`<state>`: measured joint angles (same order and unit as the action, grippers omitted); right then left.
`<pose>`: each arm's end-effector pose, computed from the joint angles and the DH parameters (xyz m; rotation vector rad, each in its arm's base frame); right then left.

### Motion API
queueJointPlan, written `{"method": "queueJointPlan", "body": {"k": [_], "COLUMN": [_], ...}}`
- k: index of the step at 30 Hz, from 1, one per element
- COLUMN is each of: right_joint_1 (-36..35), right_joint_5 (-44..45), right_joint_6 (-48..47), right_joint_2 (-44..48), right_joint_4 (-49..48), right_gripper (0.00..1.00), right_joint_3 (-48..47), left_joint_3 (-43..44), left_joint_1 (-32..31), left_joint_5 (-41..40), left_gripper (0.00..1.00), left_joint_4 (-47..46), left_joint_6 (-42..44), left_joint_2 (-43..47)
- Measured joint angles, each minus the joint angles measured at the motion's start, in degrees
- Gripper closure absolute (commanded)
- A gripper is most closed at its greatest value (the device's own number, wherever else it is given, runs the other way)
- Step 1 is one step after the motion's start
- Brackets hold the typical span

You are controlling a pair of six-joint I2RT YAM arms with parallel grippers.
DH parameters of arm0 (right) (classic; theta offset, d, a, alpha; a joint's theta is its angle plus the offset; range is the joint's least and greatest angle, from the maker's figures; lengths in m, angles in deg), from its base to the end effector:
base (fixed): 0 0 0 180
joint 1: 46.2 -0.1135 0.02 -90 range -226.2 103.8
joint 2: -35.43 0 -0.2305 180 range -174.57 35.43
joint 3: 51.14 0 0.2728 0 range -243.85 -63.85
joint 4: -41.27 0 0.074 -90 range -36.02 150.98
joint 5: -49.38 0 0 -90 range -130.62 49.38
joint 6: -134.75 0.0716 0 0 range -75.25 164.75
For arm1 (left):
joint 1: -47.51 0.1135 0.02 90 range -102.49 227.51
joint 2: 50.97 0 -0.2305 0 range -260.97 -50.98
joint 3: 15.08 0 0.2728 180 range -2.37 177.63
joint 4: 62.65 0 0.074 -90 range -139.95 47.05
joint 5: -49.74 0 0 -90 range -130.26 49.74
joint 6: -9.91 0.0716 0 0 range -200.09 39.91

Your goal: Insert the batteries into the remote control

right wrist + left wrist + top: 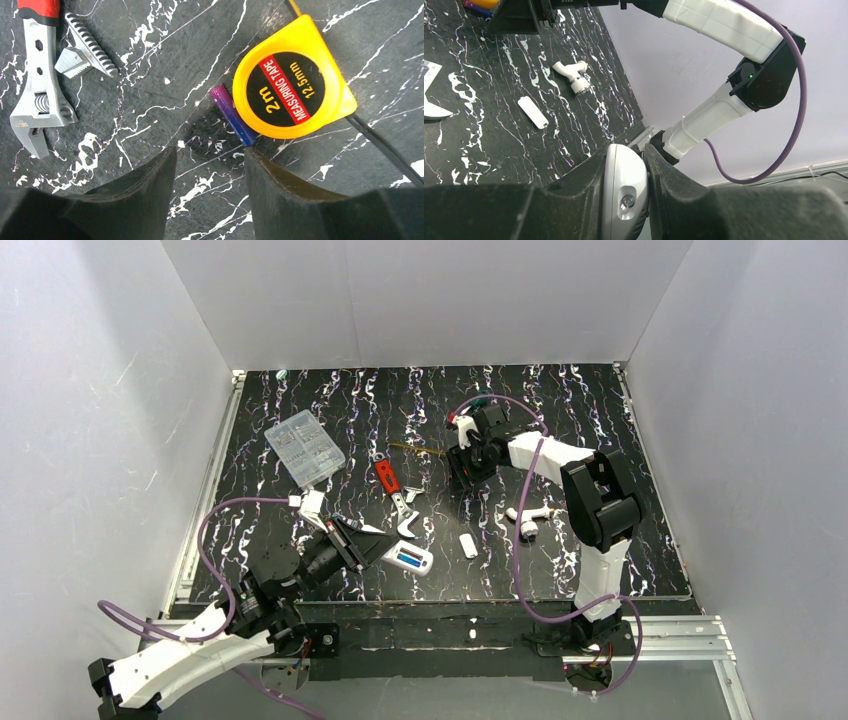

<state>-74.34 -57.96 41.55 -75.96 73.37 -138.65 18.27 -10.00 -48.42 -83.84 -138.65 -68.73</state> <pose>0.3719 0.2231 0.0997 -0.8103 2.4442 0.5529 0.1049 -0.1458 0.3439 -0.1638 1.0794 -1.7896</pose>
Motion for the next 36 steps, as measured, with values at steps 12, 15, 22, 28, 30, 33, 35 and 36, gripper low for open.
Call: {"method": "queueJointPlan", "body": {"k": [12, 15, 22, 28, 30, 33, 35, 36], "right_joint_1": [-0.8, -1.2, -2.1, -2.0, -2.0, -1.9, -1.9, -1.9], "right_joint_5": [0.5, 1.4, 7.2, 11.3, 12.1, 12.8, 12.8, 12.7], "right_joint_6": [-0.2, -0.2, 0.4, 1.2, 1.1, 0.7, 0.2, -0.1], "right_joint_2": [0.2, 0.3, 0.4, 0.7, 0.6, 0.0, -0.9, -1.5], "right_joint_4": [-0.6, -0.6, 2.0, 4.0, 4.8, 6.3, 7.2, 7.5], "right_gripper": [0.47, 0.46, 0.44, 0.39, 0.38, 0.37, 0.36, 0.36], "right_joint_3": [1.2, 1.4, 0.3, -0.1, -0.5, -1.6, -3.1, -4.0], "left_joint_3": [0.0, 0.0, 0.0, 0.0, 0.0, 0.0, 0.0, 0.0], "left_joint_1": [0.0, 0.0, 0.0, 0.0, 0.0, 0.0, 0.0, 0.0], "left_joint_5": [0.0, 0.0, 0.0, 0.0, 0.0, 0.0, 0.0, 0.0], "left_gripper": [1.0, 1.0, 1.0, 1.0, 1.0, 1.0, 1.0, 1.0], "left_joint_4": [-1.4, -1.4, -1.4, -1.6, -1.8, -1.8, -1.8, -1.7], "left_joint_6": [-0.2, -0.2, -0.4, -0.6, -0.6, -0.6, -0.6, -0.5], "left_joint_2": [-0.9, -0.8, -0.8, -0.8, -0.8, -0.8, -0.7, -0.6]}}
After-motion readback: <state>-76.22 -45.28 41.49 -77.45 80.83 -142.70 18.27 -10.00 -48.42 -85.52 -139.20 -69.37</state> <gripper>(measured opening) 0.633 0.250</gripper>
